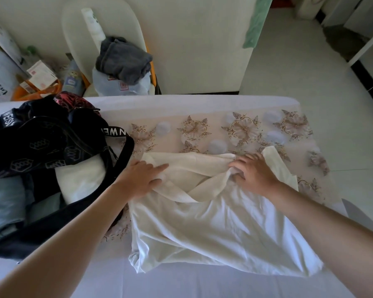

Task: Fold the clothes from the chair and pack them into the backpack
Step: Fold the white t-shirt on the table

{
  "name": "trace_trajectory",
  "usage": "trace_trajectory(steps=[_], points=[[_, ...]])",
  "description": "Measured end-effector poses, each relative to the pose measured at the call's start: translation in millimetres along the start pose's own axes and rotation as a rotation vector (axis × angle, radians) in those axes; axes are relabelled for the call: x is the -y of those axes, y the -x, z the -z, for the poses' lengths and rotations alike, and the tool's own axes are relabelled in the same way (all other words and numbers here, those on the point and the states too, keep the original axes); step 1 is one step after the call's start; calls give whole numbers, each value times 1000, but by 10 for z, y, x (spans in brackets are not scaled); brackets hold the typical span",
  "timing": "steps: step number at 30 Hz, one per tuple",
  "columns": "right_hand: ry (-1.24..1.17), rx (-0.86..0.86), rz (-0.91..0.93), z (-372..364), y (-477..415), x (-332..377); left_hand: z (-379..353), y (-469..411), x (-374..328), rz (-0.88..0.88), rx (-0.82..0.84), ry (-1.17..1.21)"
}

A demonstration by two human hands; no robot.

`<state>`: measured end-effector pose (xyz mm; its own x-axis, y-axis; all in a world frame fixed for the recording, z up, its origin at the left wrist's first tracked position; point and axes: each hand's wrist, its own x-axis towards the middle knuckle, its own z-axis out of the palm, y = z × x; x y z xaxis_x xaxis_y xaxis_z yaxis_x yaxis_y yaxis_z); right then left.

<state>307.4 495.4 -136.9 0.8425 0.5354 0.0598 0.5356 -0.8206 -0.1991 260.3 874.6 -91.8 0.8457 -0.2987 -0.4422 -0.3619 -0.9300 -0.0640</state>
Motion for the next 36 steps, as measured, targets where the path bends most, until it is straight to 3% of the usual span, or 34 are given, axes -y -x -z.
trace_trajectory(steps=[6,9,12,14,17,20,22,25,28,32,34,36], points=[[59,-6,-169,43,-211,117,-16,-208,-1,14,-40,-25],[139,119,-271,67,-331,104,8,-226,115,34,-65,-131],[196,130,-406,66,-412,56,75,-239,294,334,-395,-22],[237,103,-460,78,-409,21,121,-278,381,584,-445,108],[349,16,-370,82,-365,37,80,-315,288,595,-365,169],[303,-106,-63,52,-265,188,-27,-215,-39,449,-434,273],[262,-34,79,-40,-145,338,-151,-51,-277,403,-503,389],[231,154,-87,-171,89,518,-346,317,-531,407,-597,512],[184,120,-197,-125,375,799,-522,759,-699,512,-563,630],[50,-94,-27,10,840,1361,-743,1249,-926,778,-313,592],[64,-68,27,-13,1089,1541,-802,1435,-1045,834,-202,574],[115,17,-30,-64,1267,1572,-858,1544,-1135,802,-221,673]])
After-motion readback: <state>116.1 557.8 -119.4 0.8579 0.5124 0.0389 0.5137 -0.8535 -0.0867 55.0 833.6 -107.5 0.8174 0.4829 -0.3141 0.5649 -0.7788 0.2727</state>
